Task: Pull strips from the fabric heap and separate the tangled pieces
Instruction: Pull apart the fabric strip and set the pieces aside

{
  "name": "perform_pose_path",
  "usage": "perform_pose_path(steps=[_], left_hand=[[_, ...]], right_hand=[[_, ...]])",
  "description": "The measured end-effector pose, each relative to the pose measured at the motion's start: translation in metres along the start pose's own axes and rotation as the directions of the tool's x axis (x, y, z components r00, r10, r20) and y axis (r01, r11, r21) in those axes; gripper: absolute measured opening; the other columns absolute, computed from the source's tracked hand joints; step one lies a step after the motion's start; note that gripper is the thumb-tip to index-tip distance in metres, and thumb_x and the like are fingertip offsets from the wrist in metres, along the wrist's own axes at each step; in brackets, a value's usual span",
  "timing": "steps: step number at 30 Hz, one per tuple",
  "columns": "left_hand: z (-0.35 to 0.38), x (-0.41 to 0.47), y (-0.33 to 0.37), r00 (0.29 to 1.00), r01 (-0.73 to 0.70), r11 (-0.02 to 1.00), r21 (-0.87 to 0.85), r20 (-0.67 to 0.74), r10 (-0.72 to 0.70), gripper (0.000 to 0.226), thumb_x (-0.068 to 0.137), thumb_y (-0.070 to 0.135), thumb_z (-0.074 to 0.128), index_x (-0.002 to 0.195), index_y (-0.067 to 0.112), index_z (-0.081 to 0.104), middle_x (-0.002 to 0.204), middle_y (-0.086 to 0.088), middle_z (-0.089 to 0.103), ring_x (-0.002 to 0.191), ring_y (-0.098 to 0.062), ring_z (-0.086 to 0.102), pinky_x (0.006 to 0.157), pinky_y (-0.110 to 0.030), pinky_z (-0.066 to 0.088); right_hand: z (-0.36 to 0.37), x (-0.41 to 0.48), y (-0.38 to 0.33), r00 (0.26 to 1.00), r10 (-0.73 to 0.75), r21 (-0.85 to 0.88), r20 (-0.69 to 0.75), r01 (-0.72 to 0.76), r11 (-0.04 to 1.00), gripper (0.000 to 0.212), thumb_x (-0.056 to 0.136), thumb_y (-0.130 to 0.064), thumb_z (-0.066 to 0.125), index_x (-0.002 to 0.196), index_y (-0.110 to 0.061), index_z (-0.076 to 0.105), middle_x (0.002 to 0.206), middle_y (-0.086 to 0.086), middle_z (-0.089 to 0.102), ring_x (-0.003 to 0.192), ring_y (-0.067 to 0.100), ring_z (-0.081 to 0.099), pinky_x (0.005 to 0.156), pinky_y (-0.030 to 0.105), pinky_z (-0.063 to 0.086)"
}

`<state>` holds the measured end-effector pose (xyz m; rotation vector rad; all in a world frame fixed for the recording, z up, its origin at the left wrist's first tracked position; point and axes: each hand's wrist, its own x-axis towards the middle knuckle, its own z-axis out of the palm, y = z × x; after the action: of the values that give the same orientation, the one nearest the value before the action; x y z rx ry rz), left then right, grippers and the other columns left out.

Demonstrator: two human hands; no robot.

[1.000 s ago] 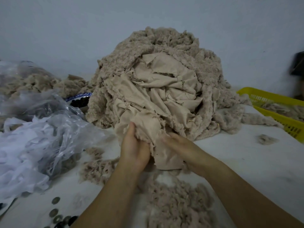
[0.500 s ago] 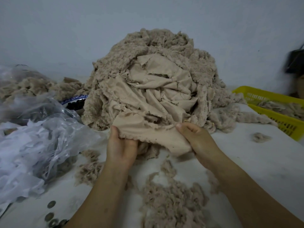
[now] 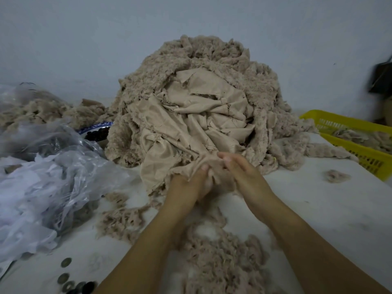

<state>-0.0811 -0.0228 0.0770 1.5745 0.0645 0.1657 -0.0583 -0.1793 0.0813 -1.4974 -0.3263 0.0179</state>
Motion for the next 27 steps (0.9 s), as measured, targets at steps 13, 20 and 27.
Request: perform_pose_path(steps=[13, 20, 27], left_hand=[[-0.029, 0.019, 0.018, 0.907, -0.100, 0.758, -0.644, -0.373, -0.197, 0.033, 0.104, 0.041, 0.048, 0.101, 0.015, 0.067, 0.092, 0.002, 0.079, 0.083, -0.011, 0.075, 0.064, -0.027, 0.060], [-0.009, 0.008, 0.014, 0.972, 0.188, 0.652, -0.735, 0.045, -0.230, 0.047, 0.100, 0.043, 0.049, 0.125, 0.005, 0.064, 0.115, -0.014, 0.074, 0.101, -0.025, 0.073, 0.077, -0.035, 0.062], [-0.004, 0.007, 0.011, 0.973, 0.221, 0.600, -0.769, 0.130, -0.192, 0.046, 0.098, 0.040, 0.049, 0.125, 0.006, 0.064, 0.115, -0.013, 0.074, 0.100, -0.023, 0.073, 0.072, -0.034, 0.062]], right_hand=[[-0.019, 0.010, 0.032, 0.994, 0.006, -0.544, -0.112, -0.066, 0.837, 0.022, 0.102, -0.031, 0.053, 0.080, -0.029, 0.058, 0.070, -0.006, 0.057, 0.056, -0.001, 0.049, 0.051, 0.013, 0.037], [0.014, -0.003, 0.010, 0.994, -0.009, -0.143, 0.112, 0.025, 0.989, 0.043, 0.083, -0.068, 0.061, 0.111, -0.035, 0.063, 0.082, -0.019, 0.069, 0.072, 0.008, 0.068, 0.066, 0.018, 0.052], [0.019, -0.005, 0.014, 0.964, -0.028, -0.282, 0.265, 0.105, 0.954, 0.020, 0.091, -0.040, 0.068, 0.107, -0.045, 0.057, 0.101, -0.027, 0.069, 0.094, -0.006, 0.065, 0.075, 0.014, 0.049]])
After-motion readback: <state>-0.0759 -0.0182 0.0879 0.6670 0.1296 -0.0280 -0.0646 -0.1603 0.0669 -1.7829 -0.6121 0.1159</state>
